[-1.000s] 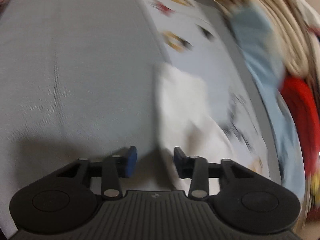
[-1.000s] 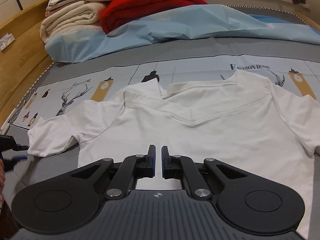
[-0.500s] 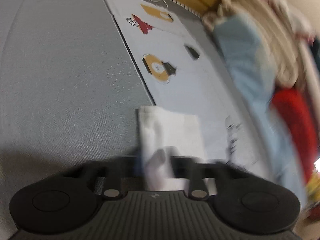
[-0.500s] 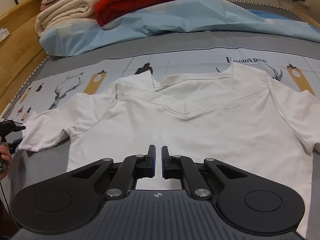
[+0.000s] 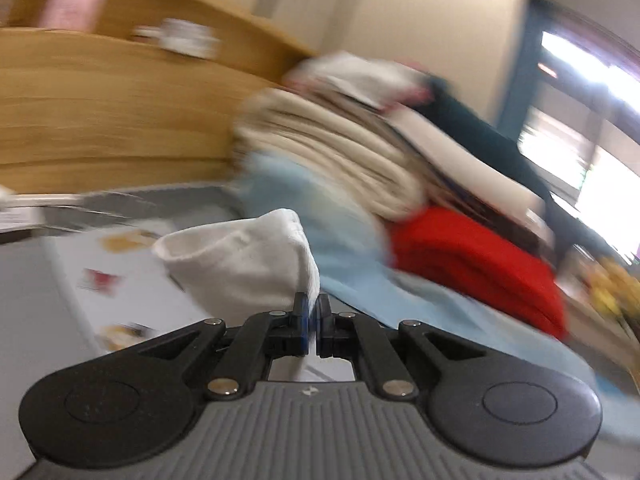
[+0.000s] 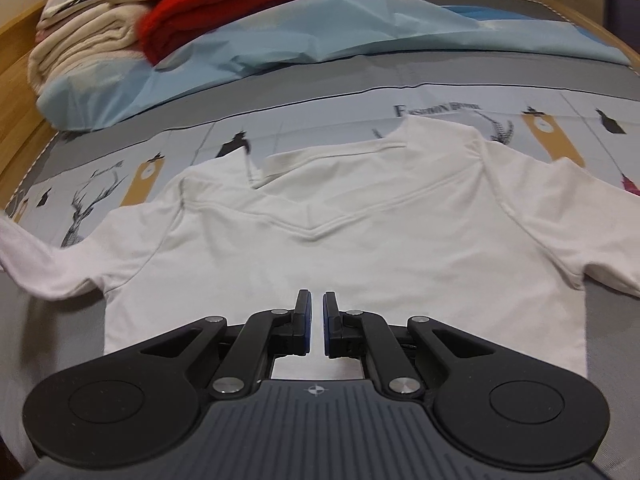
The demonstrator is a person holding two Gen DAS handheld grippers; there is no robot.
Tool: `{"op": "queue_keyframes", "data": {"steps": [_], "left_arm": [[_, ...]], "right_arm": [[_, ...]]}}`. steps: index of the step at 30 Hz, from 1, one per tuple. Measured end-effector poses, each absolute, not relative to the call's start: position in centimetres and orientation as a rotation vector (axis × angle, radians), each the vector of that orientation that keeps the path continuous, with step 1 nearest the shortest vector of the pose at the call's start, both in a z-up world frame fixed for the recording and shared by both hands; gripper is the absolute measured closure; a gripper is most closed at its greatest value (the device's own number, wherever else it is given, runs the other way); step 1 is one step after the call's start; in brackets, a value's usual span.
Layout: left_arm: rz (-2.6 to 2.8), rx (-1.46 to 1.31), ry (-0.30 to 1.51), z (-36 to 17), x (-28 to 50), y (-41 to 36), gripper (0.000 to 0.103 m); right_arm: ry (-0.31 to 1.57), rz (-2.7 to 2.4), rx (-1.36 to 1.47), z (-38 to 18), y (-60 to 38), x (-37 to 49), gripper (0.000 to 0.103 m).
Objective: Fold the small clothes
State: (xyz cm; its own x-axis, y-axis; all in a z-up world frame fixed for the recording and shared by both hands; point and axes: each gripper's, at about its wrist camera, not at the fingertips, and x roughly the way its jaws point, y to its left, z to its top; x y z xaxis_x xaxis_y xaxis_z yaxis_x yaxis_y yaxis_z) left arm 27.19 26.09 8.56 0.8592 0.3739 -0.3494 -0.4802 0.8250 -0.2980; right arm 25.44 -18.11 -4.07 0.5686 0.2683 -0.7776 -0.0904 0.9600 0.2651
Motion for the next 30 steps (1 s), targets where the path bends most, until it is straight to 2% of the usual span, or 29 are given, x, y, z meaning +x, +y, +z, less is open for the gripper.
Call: {"op": "queue_keyframes", "data": {"steps": [8, 9, 12, 14, 18, 21, 24, 27, 30], "left_arm": [[-0.076, -0.32, 0.377, 7.6, 30.9, 3.8, 0.1], [-0.159, -0.333, 0.426, 6.8, 31.0, 0.9, 0.1], [-0.332, -0.347, 0.685, 3.5, 31.9, -6.0, 0.089], [-0.37, -0.314, 0.737, 2.2, 31.5, -7.6, 0.087], [-0.288, -0.272, 0.755, 1.4, 32.1, -4.5, 0.08], [-0.09, -0.303, 0.774, 1.1, 33.6, 1.0, 0.08], [0.131, -0.406, 0.829, -0.3, 34.9, 6.8, 0.079], [0.27, -0.541, 0.876, -1.4, 35.2, 11.9, 0.079], [0.314, -0.619, 0.877, -1.8, 34.7, 14.9, 0.079]], "right_arm": [[0.912, -0.05, 0.358, -4.3, -24.5, 25.6, 0.097], [0.905, -0.091, 0.382, -4.5, -25.5, 25.4, 0.097], [0.88, -0.223, 0.452, -4.7, -28.4, 25.2, 0.097], [0.872, -0.271, 0.494, -4.8, -29.8, 25.1, 0.097], [0.879, -0.246, 0.585, -5.4, -31.0, 25.1, 0.096], [0.931, -0.258, 0.639, -6.5, -31.3, 25.5, 0.089], [0.962, -0.232, 0.714, -7.9, -31.1, 26.6, 0.085], [0.959, -0.162, 0.817, -9.3, -30.9, 27.6, 0.078], [0.963, -0.155, 0.875, -10.2, -30.9, 28.8, 0.078]]}}
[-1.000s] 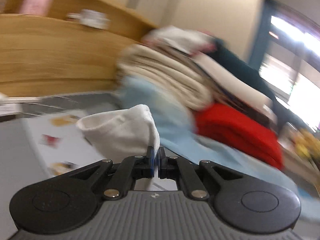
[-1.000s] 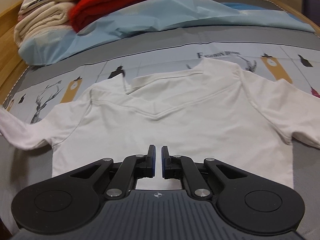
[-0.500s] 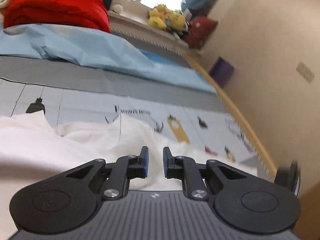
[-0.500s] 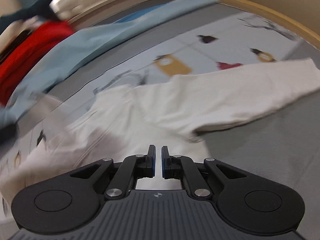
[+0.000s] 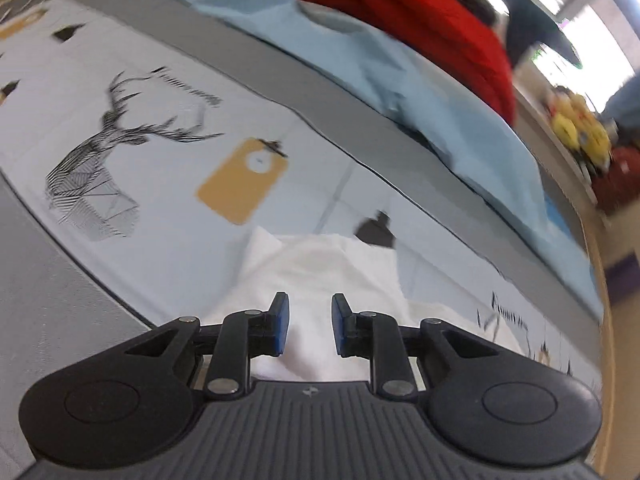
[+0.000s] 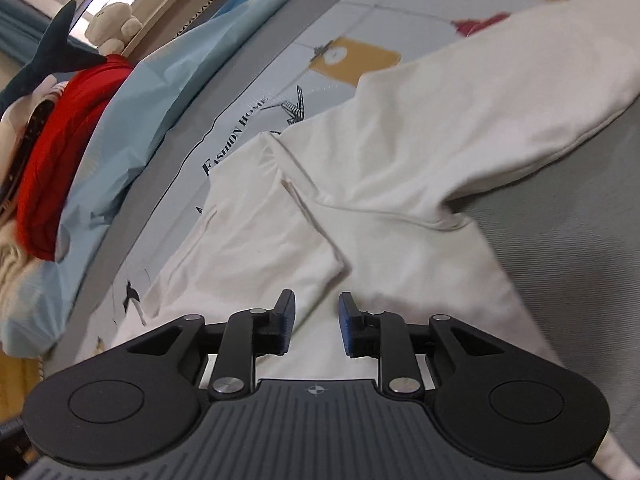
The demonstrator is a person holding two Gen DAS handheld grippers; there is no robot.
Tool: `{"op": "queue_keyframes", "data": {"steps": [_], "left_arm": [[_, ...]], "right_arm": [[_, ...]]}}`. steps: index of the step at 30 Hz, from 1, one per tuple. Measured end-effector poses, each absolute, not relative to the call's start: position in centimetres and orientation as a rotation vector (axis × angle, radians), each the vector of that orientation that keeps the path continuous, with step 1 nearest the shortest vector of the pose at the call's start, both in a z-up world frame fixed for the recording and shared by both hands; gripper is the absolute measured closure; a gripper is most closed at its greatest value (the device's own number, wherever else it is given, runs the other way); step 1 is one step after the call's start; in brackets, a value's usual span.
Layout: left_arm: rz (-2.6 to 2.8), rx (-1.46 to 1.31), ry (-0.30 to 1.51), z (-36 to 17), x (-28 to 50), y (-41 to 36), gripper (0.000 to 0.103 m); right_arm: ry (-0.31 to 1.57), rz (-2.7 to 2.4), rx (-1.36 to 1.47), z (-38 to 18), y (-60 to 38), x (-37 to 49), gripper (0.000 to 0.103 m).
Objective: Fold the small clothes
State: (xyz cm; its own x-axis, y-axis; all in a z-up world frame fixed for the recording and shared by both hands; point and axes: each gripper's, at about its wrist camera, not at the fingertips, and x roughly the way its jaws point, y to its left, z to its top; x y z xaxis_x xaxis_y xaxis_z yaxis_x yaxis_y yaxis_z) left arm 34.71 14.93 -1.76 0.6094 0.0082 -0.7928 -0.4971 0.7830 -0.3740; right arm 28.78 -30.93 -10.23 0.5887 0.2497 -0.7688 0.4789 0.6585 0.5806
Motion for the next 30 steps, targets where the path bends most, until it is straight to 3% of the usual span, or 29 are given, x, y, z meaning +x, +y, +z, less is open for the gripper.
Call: {"op": "queue_keyframes", "data": {"steps": [5, 9, 10, 12, 18, 23, 27, 30], "left_arm": [[0.326, -0.629, 0.854, -1.0, 35.2, 16.5, 0.079], [0.335, -0.634, 0.853, -0.4, 34.7, 16.8, 0.079], [0.339, -0.635, 0.854, -0.6, 34.8, 16.9, 0.079], [0.342, -0.635, 0.853, -0.6, 34.8, 17.2, 0.079], [0.336, -0.615, 0.864, -0.9, 34.7, 17.5, 0.079], [0.293, -0.571, 0.923, -1.9, 35.0, 16.4, 0.079], [0.218, -0.587, 0.989, -3.3, 35.1, 15.0, 0.079], [0.201, -0.568, 1.086, -5.5, 35.0, 14.5, 0.079]], "right_arm": [[0.993, -0.22, 0.896, -12.2, -31.4, 30.2, 0.078], [0.989, -0.234, 0.855, -12.4, -31.1, 30.4, 0.083], [0.979, -0.224, 0.839, -12.2, -31.0, 30.4, 0.093], [0.937, -0.204, 0.828, -11.5, -31.1, 30.4, 0.099], [0.753, -0.303, 0.796, -5.8, -32.4, 27.5, 0.1], [0.89, -0.406, 0.816, -9.3, -34.5, 27.4, 0.1], [0.806, -0.375, 0.77, -8.3, -34.3, 27.8, 0.1], [0.845, -0.403, 0.739, -8.5, -34.9, 28.7, 0.099]]}}
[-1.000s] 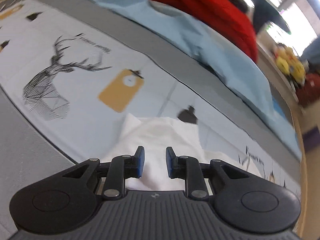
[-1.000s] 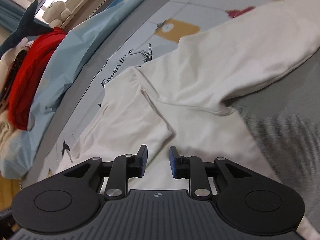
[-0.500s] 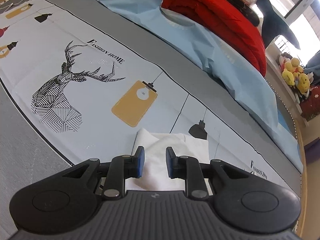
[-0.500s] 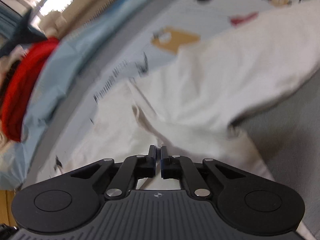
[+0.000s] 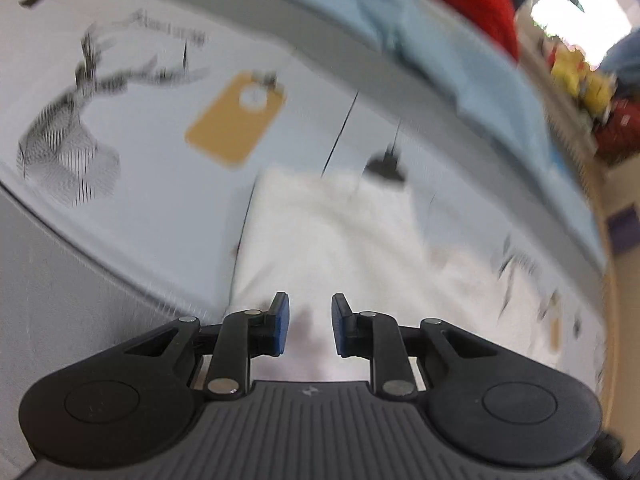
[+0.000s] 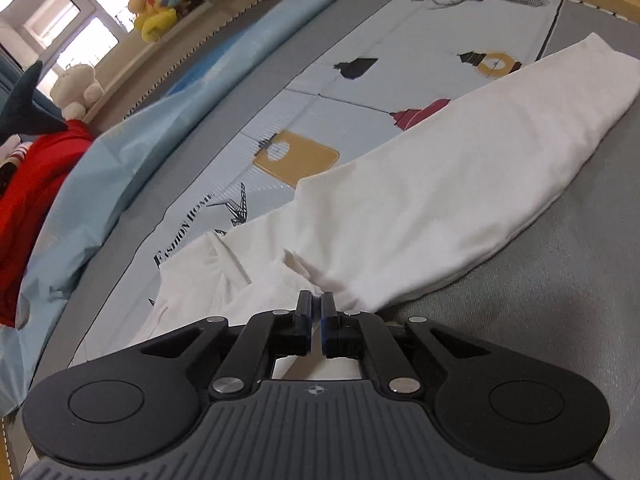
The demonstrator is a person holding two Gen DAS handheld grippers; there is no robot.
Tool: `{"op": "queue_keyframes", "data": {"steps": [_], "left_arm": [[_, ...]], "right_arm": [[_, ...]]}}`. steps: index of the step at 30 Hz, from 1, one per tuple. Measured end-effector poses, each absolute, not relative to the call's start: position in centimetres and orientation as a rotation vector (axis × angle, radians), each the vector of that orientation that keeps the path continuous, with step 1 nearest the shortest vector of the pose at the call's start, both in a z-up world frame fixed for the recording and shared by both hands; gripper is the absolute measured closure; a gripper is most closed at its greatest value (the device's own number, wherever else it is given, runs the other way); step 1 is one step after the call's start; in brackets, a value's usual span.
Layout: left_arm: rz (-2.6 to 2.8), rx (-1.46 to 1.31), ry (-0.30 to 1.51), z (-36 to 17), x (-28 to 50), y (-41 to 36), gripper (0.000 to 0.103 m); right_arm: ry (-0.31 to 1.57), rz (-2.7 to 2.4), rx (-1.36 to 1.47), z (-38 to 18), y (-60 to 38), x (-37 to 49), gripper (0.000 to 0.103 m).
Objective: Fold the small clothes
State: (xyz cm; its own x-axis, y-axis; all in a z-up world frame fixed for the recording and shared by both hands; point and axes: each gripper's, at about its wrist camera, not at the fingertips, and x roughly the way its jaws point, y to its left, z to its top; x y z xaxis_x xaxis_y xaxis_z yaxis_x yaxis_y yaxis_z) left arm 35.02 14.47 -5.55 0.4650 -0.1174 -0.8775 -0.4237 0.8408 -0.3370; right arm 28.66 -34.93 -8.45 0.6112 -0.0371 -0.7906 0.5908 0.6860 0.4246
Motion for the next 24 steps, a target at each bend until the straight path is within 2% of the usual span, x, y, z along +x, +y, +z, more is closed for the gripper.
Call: {"op": "queue_keyframes", "data": {"steps": [3, 4, 6, 9, 12, 13, 15, 16, 18, 20, 21, 24], "left_arm": [[0.26, -0.504, 1.194, -8.1, 34.5, 14.8, 0.08], [0.281, -0.517, 1.212, -8.7, 34.2, 15.3, 0.085], [0.293, -0.55, 1.216, -8.9, 33.8, 15.7, 0.087], [0.306, -0.563, 1.182, -7.5, 33.5, 15.3, 0.085], [0.27, -0.577, 1.137, -6.9, 33.5, 14.7, 0.075], [0.271, -0.58, 1.158, -7.6, 33.7, 14.7, 0.073], [0.32, -0.627, 1.193, -9.4, 33.4, 15.4, 0.08], [0.33, -0.634, 1.19, -9.0, 33.3, 15.5, 0.08], [0.308, -0.576, 1.168, -7.2, 33.4, 14.7, 0.077], [0.267, -0.508, 1.128, -6.2, 33.3, 13.6, 0.07], [0.249, -0.505, 1.152, -6.9, 33.4, 13.3, 0.063], [0.286, -0.606, 1.207, -8.9, 32.9, 14.1, 0.065]], "right_arm": [[0.796, -0.502, 0.588, -7.3, -34.8, 28.5, 0.095], [0.767, -0.471, 0.55, -6.7, -34.5, 28.7, 0.095], [0.743, -0.323, 0.517, -6.1, -33.4, 29.3, 0.094], [0.861, -0.171, 0.593, -8.2, -33.1, 30.5, 0.081], [1.039, -0.211, 0.622, -11.8, -33.5, 31.0, 0.082], [1.016, -0.201, 0.62, -12.0, -33.7, 30.9, 0.085], [1.023, -0.189, 0.584, -11.4, -33.4, 31.1, 0.085], [1.014, -0.188, 0.581, -11.0, -33.4, 31.0, 0.084], [0.983, -0.19, 0.589, -10.4, -33.5, 30.4, 0.082], [0.996, -0.186, 0.599, -11.0, -33.8, 30.7, 0.082], [1.014, -0.181, 0.624, -11.3, -34.1, 30.6, 0.083], [1.01, -0.186, 0.65, -10.5, -34.2, 30.0, 0.083]]}}
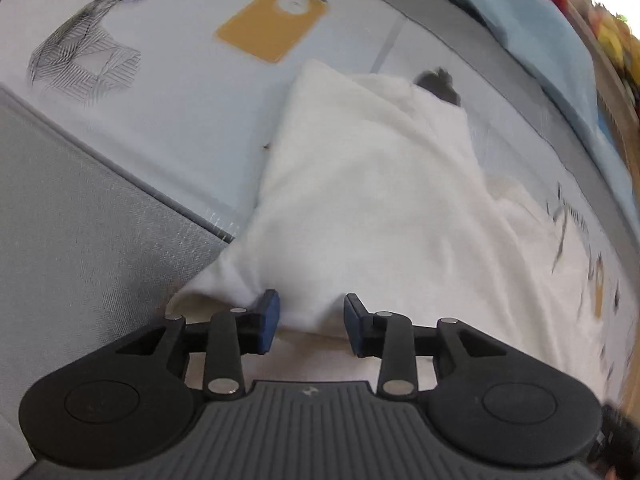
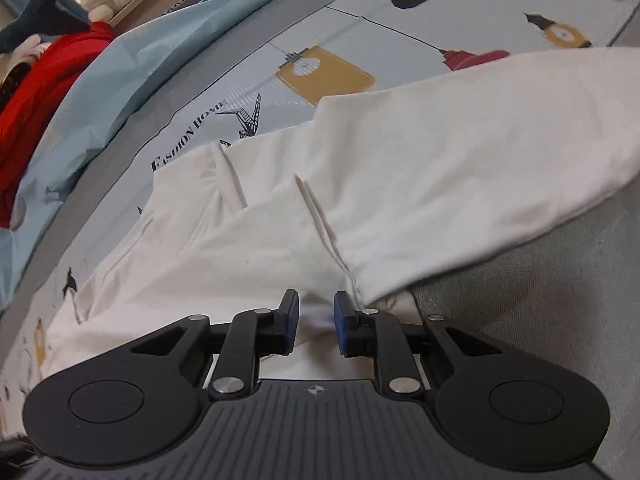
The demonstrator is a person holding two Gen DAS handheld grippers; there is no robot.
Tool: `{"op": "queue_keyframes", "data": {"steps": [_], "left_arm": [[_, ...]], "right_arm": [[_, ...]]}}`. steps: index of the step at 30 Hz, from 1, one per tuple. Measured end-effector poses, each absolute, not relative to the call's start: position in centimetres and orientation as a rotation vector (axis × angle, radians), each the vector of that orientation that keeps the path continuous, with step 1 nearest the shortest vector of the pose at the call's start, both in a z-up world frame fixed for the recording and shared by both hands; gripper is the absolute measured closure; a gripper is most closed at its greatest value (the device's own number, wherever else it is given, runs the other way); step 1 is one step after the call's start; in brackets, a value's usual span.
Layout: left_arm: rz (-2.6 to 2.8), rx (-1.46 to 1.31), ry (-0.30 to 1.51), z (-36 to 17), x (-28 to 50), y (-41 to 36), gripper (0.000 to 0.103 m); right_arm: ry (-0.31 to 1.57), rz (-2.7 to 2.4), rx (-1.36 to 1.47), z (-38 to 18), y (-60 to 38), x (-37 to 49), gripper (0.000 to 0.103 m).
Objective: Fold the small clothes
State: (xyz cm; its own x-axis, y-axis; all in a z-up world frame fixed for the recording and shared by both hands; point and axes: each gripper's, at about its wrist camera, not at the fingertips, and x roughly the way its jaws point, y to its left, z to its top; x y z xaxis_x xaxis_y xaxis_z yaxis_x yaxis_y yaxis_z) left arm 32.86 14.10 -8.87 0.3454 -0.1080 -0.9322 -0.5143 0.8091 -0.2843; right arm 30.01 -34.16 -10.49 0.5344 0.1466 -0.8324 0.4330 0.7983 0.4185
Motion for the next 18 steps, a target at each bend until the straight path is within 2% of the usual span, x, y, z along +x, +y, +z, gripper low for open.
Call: {"op": "queue_keyframes", "data": {"steps": [6, 18], "left_arm": [[0.182, -0.583, 1.108, -4.3, 32.7, 11.9, 0.059], [0.082, -0.537, 1.134, -4.2, 33.2, 8.7, 0.058]], "right_arm": [[0.881, -0.279, 0.66, -7.5, -37.4, 28.1, 0.077], [0.581, -0.69, 0.694, -7.0, -54.2, 19.5, 0.077]]}}
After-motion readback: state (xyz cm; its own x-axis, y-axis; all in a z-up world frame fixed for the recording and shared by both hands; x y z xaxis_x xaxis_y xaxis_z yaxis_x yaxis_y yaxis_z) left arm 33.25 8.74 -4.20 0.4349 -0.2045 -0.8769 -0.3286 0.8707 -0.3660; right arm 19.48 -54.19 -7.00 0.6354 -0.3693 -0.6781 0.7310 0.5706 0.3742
